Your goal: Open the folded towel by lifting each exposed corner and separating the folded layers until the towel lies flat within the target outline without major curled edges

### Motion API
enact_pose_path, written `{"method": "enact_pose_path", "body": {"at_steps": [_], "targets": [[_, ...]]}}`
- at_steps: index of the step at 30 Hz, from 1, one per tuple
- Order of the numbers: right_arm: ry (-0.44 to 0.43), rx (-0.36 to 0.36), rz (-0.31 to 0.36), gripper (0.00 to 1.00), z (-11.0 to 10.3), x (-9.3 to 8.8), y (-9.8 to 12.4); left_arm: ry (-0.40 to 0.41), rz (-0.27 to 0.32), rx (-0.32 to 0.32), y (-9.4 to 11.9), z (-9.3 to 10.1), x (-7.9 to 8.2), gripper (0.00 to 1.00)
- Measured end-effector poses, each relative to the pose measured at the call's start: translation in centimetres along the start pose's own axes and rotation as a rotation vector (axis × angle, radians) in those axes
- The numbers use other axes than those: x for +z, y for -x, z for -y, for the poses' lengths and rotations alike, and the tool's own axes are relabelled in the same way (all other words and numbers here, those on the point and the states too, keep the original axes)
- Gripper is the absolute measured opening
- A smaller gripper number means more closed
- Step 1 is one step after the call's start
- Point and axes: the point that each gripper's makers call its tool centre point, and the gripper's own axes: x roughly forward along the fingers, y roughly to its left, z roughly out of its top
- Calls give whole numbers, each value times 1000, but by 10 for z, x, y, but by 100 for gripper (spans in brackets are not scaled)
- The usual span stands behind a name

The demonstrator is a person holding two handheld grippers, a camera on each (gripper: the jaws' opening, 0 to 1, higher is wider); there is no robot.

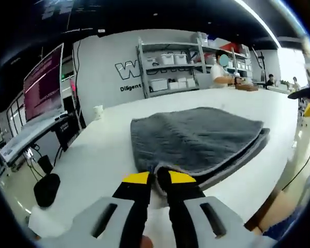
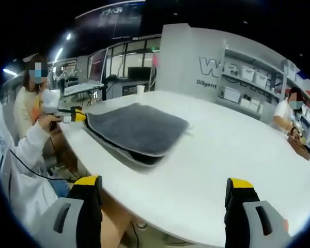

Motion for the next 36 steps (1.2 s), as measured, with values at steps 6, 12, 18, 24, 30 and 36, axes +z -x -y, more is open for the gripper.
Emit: {"method": "enact_pose_path", "body": {"at_steps": [6, 12, 18, 24, 30, 36], "targets": [[-5, -7, 1, 99, 2, -1, 1, 19, 106, -23, 27, 6, 34, 36], [-6, 3, 0, 99, 0, -1, 0, -26, 138, -128, 40, 38, 55, 54], [-5, -3, 1, 99, 0, -1, 3, -54, 130, -196, 41, 61, 58, 72], [-8, -10, 2, 99, 2, -2, 5, -23, 68, -224, 32, 68, 45, 89], [-13, -12, 4, 99, 3, -1, 5, -43, 27, -255, 31, 77, 41, 96], [-13, -9, 3, 99, 2, -1, 5, -22, 17, -339, 27, 97, 38, 98]]}}
